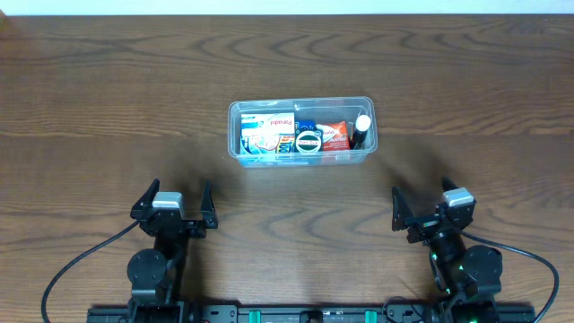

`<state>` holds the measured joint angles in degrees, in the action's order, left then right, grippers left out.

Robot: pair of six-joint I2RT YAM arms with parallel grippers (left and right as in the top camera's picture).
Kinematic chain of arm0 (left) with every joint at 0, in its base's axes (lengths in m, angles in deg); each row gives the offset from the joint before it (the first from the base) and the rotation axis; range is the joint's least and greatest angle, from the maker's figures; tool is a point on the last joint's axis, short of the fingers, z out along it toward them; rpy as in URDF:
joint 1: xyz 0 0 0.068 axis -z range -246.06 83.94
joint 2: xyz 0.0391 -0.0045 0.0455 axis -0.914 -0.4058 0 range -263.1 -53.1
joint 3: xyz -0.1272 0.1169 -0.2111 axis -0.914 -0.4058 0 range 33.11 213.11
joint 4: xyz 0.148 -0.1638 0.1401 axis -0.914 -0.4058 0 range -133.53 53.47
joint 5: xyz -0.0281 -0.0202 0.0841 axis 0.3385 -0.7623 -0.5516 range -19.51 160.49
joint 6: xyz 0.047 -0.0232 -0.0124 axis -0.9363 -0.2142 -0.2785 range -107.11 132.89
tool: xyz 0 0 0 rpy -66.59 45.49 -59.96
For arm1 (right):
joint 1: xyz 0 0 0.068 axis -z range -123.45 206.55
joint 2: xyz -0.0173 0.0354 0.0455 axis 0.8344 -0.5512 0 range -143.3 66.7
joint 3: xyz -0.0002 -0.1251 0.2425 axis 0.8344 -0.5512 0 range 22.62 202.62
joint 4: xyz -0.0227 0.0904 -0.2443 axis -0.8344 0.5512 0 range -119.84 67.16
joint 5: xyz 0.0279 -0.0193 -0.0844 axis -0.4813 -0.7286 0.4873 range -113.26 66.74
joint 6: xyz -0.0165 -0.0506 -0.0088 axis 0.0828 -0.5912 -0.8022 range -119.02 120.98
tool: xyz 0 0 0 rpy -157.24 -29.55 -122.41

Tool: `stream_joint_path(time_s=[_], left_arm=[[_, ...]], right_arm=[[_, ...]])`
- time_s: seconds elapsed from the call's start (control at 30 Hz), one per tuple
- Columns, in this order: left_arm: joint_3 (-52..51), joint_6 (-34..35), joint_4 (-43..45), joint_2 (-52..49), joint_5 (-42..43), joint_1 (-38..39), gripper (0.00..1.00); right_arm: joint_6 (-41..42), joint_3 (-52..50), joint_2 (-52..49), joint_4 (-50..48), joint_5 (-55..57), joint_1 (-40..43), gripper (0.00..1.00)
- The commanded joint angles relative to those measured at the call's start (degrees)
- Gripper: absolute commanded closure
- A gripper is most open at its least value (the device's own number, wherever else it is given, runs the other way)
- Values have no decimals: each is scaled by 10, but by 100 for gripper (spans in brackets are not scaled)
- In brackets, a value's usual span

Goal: Pack container

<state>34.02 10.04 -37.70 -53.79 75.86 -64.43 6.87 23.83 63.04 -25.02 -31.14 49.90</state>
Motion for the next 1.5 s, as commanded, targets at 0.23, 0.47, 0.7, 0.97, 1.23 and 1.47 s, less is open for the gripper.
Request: stream_joint_path(time_s=[0.23, 0.47, 0.7, 0.97, 1.23, 1.47], left_arm=[[-7, -5, -24, 6, 4, 1, 2], [-7, -5, -24, 6, 4, 21, 2], [-7, -5, -24, 6, 4, 83, 2], [-7, -5, -24, 6, 4, 110, 2], [-7, -6, -24, 6, 4, 110, 2], [-7, -5, -24, 6, 4, 110, 2]], right_arm=[[-4, -3, 0, -1, 4, -2, 1], [-4, -3, 0, -1, 3, -2, 1], [-4, -3, 0, -1, 3, -2, 1], [-4, -3, 0, -1, 3, -2, 1], [-4, -3, 0, -1, 4, -2, 1], [-4, -3, 0, -1, 4, -2, 1]])
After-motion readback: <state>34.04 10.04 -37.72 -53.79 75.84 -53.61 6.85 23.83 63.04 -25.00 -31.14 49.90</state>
